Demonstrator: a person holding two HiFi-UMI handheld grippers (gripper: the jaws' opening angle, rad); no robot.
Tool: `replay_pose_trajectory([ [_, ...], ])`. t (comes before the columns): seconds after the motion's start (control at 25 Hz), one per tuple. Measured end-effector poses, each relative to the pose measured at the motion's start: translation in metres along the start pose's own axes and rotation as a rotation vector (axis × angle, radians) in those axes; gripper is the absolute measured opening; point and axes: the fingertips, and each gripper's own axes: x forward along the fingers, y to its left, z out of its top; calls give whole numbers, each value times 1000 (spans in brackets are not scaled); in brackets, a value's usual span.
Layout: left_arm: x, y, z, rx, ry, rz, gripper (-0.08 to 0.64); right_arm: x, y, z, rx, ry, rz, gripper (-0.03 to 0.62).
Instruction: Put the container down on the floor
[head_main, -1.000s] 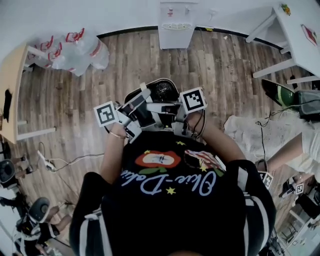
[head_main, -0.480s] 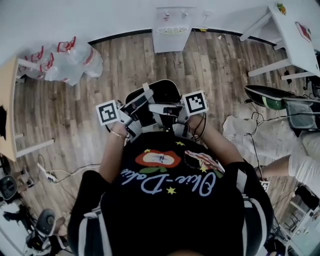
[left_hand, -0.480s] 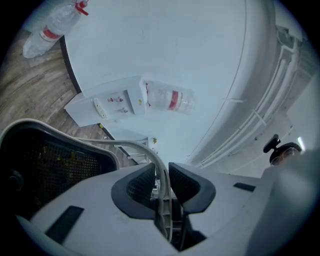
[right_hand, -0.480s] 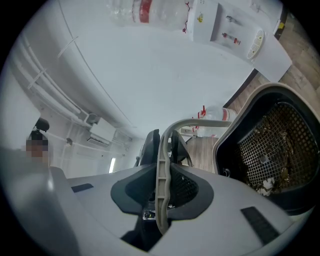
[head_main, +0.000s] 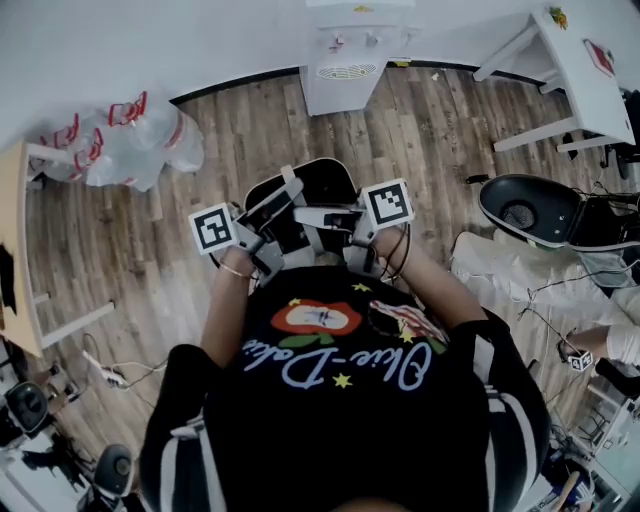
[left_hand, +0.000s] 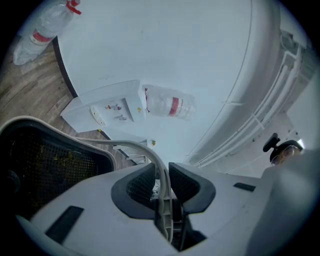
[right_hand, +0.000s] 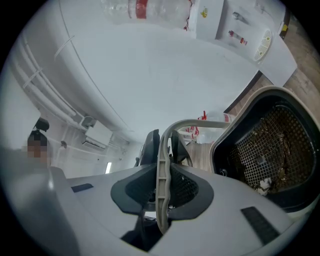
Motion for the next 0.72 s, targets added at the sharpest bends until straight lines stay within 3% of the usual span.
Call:
replay_pose_trajectory([
  [0.72,-28,17,102,-29,13,-11,64,86,-15,62,4,-3,-43,71],
])
